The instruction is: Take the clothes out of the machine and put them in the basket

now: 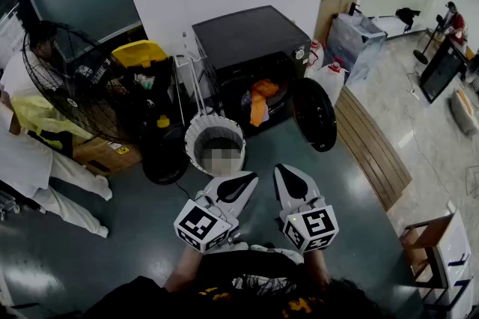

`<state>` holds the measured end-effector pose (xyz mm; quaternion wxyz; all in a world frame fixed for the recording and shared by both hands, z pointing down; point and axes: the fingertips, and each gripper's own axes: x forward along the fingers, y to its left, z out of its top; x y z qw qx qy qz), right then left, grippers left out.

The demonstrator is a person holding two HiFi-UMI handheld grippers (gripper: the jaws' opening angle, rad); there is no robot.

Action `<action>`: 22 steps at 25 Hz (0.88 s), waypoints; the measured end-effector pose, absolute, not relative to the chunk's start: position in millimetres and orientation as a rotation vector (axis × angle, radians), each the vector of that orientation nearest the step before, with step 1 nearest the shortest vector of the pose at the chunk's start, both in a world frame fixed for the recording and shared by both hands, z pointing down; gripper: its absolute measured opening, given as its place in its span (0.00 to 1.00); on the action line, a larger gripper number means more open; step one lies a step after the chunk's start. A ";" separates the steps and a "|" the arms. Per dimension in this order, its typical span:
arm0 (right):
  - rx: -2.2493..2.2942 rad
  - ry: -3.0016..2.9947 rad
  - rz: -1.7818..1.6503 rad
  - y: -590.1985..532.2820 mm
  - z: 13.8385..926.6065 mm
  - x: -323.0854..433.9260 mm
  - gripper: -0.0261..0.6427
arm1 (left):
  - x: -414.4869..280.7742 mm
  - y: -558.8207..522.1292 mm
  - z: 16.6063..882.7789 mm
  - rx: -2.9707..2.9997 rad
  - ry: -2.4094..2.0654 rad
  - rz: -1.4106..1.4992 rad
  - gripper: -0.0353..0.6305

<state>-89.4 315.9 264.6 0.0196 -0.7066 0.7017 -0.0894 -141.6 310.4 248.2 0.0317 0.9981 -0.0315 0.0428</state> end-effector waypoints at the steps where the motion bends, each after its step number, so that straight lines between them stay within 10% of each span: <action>1: -2.187 2.180 -0.278 317.0 265.0 -88.8 0.06 | -140.5 311.7 247.9 3.072 -0.099 0.130 0.05; 22: -2.101 2.269 -0.269 371.4 277.2 -50.2 0.09 | -102.6 362.9 259.4 3.051 -0.218 0.132 0.05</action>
